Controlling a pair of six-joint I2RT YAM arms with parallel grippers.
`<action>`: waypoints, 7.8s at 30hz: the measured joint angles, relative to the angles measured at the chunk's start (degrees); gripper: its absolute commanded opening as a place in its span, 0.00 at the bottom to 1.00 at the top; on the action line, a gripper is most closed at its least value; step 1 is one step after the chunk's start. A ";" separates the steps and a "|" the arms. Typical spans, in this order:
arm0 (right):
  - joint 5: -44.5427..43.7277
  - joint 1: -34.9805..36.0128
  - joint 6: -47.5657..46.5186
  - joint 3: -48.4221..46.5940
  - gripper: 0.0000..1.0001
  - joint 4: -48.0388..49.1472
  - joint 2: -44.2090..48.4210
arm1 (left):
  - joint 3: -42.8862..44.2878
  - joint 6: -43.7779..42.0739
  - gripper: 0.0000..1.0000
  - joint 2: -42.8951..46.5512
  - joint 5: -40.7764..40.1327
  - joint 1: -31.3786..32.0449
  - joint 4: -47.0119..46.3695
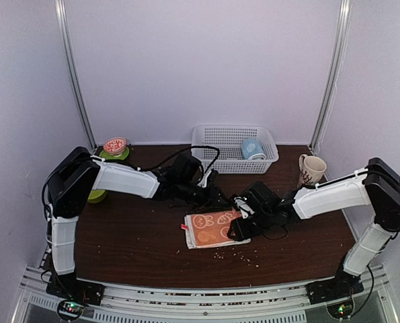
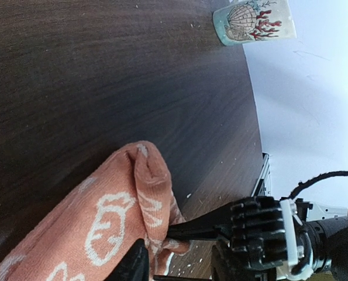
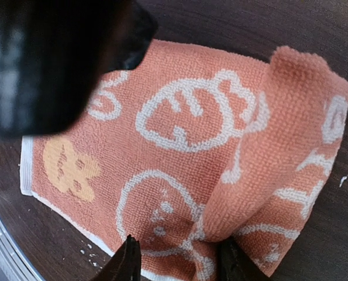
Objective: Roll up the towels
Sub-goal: Roll the towel at the center of the board.
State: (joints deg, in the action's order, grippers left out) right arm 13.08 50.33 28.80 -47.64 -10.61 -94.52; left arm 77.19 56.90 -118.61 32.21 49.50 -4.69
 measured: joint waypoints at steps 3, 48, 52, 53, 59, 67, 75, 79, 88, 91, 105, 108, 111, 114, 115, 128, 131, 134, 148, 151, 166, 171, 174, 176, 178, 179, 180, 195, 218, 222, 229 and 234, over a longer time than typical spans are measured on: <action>0.20 -0.42 0.02 0.00 0.47 0.02 -0.02 | 2.45 1.84 0.37 -2.86 1.31 -0.02 -0.68; 3.72 -6.95 4.46 1.25 0.62 -3.96 14.12 | 7.96 15.58 0.19 -15.67 5.81 -0.33 -6.86; 5.11 -10.51 8.20 4.87 0.58 -1.70 13.14 | 8.00 14.80 0.19 -15.65 5.68 -0.33 -6.51; 5.46 -10.91 8.96 5.64 0.57 -1.27 12.20 | 8.04 14.64 0.18 -15.65 5.66 -0.33 -6.36; 8.94 -12.50 12.24 8.07 0.55 2.99 6.54 | 8.33 13.51 0.17 -15.63 5.51 -0.33 -5.44; 13.18 -14.47 14.10 8.22 0.37 10.82 2.36 | 8.46 12.50 0.16 -15.41 5.27 -0.33 -4.26; 15.85 -14.69 12.35 6.99 0.02 11.50 -0.66 | 8.46 11.37 0.15 -15.02 4.81 -0.35 -3.10; 16.09 -14.71 11.08 6.56 0.00 10.25 -0.87 | 8.44 10.71 0.22 -14.78 4.76 -0.35 -2.36; 7.54 -13.73 5.07 1.55 0.00 -6.75 4.02 | 4.07 6.40 0.38 -6.80 2.43 -0.61 4.90; 1.40 -12.44 2.99 -2.43 0.00 -14.45 5.16 | 0.22 5.38 0.38 -1.81 1.79 -0.72 6.23; -22.69 0.13 4.13 -16.33 0.00 -33.70 -4.94 | -12.81 5.84 0.35 3.67 -0.13 -0.74 0.15; -26.21 1.55 5.07 -18.58 0.00 -36.26 -7.30 | -13.05 6.10 0.35 3.65 0.00 -0.74 -1.20; -28.59 2.69 5.99 -20.70 0.00 -38.21 -9.11 | -13.05 6.47 0.34 3.65 0.33 -0.74 -3.34; -30.14 3.39 6.51 -21.92 0.00 -39.32 -10.36 | -13.33 6.86 0.34 3.67 0.94 -0.74 -5.27; -30.62 3.50 6.64 -22.14 0.00 -39.76 -10.62 | -13.55 6.91 0.34 3.76 1.11 -0.74 -5.81; -32.96 4.48 7.63 -25.53 0.00 -42.69 -13.53 | -13.53 8.37 0.31 1.09 3.87 -0.74 -10.64; -33.16 4.98 7.63 -26.67 0.00 -42.75 -15.19 | -13.55 9.55 0.31 -1.49 4.59 -0.74 -12.22; -33.35 5.22 7.63 -26.97 0.00 -42.75 -16.59 | -13.60 10.14 0.31 -1.84 5.29 -0.74 -13.73; -33.31 5.66 7.65 -28.68 0.00 -43.65 -18.27 | -14.19 9.97 0.30 -1.84 5.51 -0.74 -14.45; -32.48 6.03 7.78 -29.53 0.01 -43.63 -17.97 | -14.19 9.62 0.30 -1.84 5.49 -0.74 -14.12; -32.13 7.04 8.72 -30.86 0.00 -44.44 -15.39 | -14.43 5.64 0.32 2.64 4.94 -0.76 -6.62; -31.91 7.08 8.72 -30.86 0.00 -44.30 -15.39 | -14.27 3.56 0.32 8.09 4.66 -0.76 -3.30; -31.67 7.19 8.72 -30.86 0.00 -44.19 -15.39 | -13.92 3.45 0.32 8.44 4.70 -0.74 -3.43; -31.43 7.21 8.74 -30.86 0.00 -44.11 -15.39 | -13.90 3.56 0.31 8.00 4.74 -0.63 -3.41; -31.26 7.23 8.79 -30.86 0.00 -44.00 -15.39 | -13.73 3.61 0.31 7.32 4.85 -0.46 -3.39; -31.19 7.26 8.85 -30.86 0.00 -43.95 -15.39 | -13.51 3.61 0.31 6.78 4.92 -0.39 -3.39; -31.10 7.26 8.90 -30.86 0.00 -43.93 -15.39 | -13.18 3.61 0.31 6.14 4.96 -0.31 -3.34; -28.81 7.67 9.18 -31.17 0.07 -43.19 -15.30 | -12.66 3.37 0.31 1.42 4.87 -0.26 -2.43; -20.06 8.22 10.64 -30.97 0.29 -36.63 -14.32 | -12.24 2.56 0.30 0.81 4.85 -0.24 -1.62; -17.79 8.20 10.73 -29.38 0.34 -34.23 -13.92 | -12.24 2.14 0.30 0.83 4.83 -0.24 -1.18; -13.88 7.43 11.41 -25.33 0.49 -28.79 -13.44 | -12.24 -0.68 0.30 2.14 3.32 -0.26 2.78; -11.52 7.28 11.63 -22.91 0.56 -24.87 -12.48 | -13.27 -2.49 0.28 3.43 2.01 -0.98 5.03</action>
State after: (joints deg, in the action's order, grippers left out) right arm 1.56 57.60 40.42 -70.54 -35.48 -107.00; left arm 63.92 54.41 -115.18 34.22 48.51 0.34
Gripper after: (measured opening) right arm 0.534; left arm 0.297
